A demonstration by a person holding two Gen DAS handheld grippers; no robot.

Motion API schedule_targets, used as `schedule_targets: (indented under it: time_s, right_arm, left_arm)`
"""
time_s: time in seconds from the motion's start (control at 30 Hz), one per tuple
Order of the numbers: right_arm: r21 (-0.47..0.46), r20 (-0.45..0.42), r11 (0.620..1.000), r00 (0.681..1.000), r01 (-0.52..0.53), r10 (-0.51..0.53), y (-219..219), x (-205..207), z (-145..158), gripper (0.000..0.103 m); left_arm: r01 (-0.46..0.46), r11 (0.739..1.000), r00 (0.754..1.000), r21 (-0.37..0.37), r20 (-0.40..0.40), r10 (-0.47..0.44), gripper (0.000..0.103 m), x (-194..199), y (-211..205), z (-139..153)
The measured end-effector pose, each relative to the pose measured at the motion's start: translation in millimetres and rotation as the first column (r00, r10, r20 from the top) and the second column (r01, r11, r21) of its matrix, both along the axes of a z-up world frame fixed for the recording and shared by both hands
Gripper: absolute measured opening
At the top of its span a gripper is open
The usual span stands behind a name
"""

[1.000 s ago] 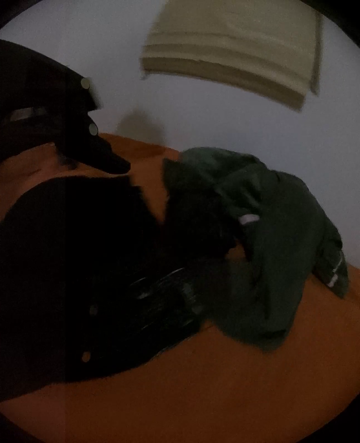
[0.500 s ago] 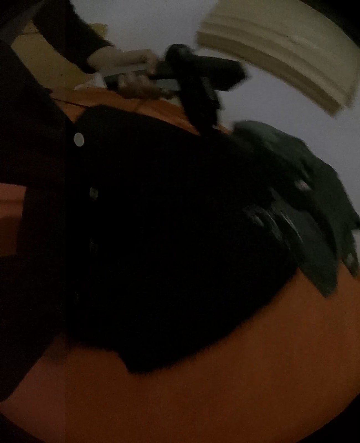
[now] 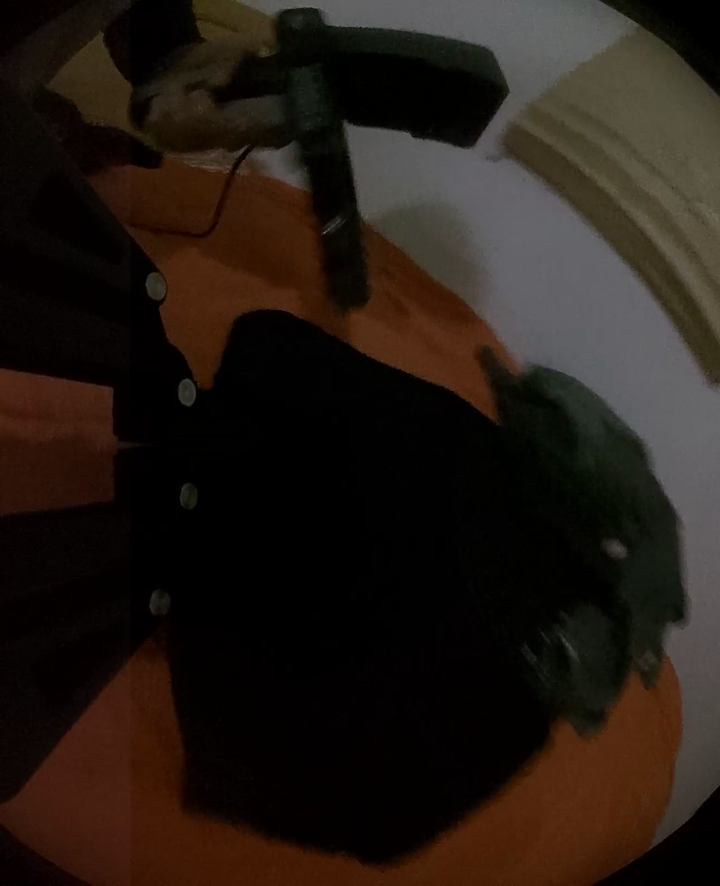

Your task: Fold clothes

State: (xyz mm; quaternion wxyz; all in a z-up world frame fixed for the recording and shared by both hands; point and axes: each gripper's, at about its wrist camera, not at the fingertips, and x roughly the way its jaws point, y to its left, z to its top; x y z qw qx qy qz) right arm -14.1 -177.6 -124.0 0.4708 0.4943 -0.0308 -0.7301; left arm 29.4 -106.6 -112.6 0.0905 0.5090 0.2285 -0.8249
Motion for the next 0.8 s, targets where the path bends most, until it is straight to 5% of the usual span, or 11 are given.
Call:
schedule_targets:
  time_s: [0.07,0.2,0.3,0.47,0.63,0.73,0.8]
  right_arm:
    - [0.041,0.021,0.998,0.998,0.053,-0.053,6.8,-8.0,-9.8,0.0]
    - [0.028,0.085,0.981,0.977,0.194,-0.196,66.8,-30.1,-22.3,0.0]
    - [0.063,-0.016,0.948,0.95,0.312,-0.312,120.4,-35.5,-18.4,0.0]
    - [0.081,0.059,0.883,0.882,0.462,-0.467,169.8,-61.9,-17.2,0.001]
    - [-0.012,0.06,0.945,0.943,0.327,-0.326,149.3,-28.5,16.0,0.001]
    - [0.026,0.055,0.97,0.968,0.242,-0.243,120.6,-12.6,16.0,0.001]
    - [0.13,-0.091,0.976,0.982,0.175,-0.164,94.3,8.0,24.1,0.007]
  left_arm:
    - [-0.041,0.999,0.997,-0.006,0.064,0.041,0.035,5.6,-5.4,-26.6]
    - [-0.176,0.984,0.983,0.021,0.054,0.174,0.037,28.5,-32.6,-33.6]
    - [-0.182,0.981,0.983,0.065,0.053,0.178,0.036,35.1,-41.1,-37.3]
    - [-0.183,0.981,0.982,0.058,0.053,0.18,0.036,35.4,-35.2,-32.6]
    - [-0.16,0.986,0.987,0.052,0.022,0.159,0.036,39.8,-21.4,-14.5]
    - [-0.165,0.983,0.986,0.083,0.002,0.165,0.036,47.0,-19.1,-8.1]
    - [-0.192,0.976,0.981,0.102,-0.004,0.193,0.036,51.8,-27.4,-5.5]
